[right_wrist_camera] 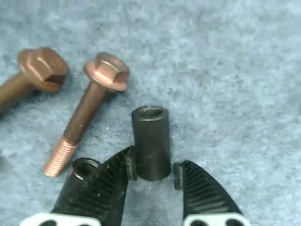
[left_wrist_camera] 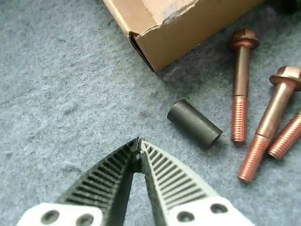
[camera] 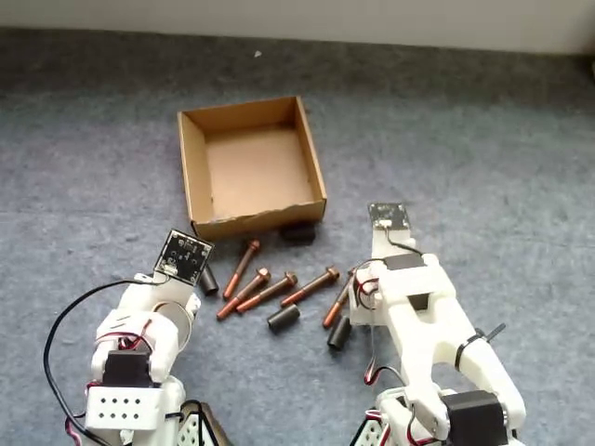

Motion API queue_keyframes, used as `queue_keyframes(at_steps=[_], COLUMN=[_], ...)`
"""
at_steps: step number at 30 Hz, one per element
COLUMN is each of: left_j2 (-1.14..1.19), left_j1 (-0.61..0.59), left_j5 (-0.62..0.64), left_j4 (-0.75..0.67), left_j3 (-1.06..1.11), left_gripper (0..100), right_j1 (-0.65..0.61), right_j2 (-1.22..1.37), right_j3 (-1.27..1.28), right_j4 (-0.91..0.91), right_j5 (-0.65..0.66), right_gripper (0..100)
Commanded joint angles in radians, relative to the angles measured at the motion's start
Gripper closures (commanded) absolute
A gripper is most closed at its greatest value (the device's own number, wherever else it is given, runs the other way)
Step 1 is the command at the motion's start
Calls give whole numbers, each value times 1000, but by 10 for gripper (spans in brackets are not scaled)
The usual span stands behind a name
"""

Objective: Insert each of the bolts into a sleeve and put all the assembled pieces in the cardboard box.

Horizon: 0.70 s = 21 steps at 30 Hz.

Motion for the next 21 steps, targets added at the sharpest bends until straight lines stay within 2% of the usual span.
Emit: queue_keyframes(at_steps=[1,7,11,21], left_j2=[-8,-8,-8,-8], left_j1=[-15,-15,-15,-15], left_j5=[-8,-8,-8,-8], left_j4=[-15,-15,-15,-15], left_j3=[-4,-2,-2,-2], left_gripper=[979,979,979,979], right_j1=[-2,-2,-5,-5], right_j2=[10,12,21,21], right_j3=[-71,-280,-346,-189], right_j4=[5,200,174,76], right_j5=[35,37,37,38], right_gripper=[918,917,917,916])
